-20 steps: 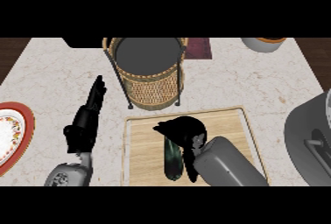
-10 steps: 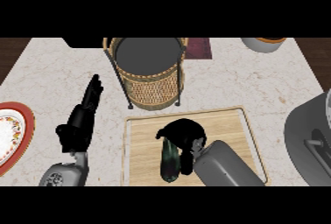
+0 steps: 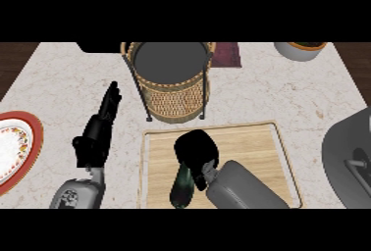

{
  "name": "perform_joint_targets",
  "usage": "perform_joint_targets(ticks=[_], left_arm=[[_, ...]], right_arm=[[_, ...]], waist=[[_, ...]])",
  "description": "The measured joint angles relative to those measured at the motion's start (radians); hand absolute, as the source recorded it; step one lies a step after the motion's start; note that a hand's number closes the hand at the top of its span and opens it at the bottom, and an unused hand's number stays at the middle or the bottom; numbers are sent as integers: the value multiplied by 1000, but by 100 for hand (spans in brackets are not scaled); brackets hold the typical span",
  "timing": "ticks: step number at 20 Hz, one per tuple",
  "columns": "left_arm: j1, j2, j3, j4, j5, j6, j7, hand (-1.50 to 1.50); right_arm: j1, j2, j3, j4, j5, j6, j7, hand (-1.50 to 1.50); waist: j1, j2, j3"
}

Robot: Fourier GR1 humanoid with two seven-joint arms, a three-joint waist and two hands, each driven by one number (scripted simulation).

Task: Pick the eggplant from the tray and place it in the tiered basket

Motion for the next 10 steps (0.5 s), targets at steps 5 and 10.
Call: perform_joint_targets(ticks=[5,10], left_arm=[[-10,-7,-18,10,-1,-13,-3,0],[-32,-13,-25,36,4,-19,-11,0]], right_arm=[[-46,4,63,32,9,-64,345,150],[-113,-3,151,31,-39,-164,553,150]], waist=[[36,4,-2],[64,9,-2]])
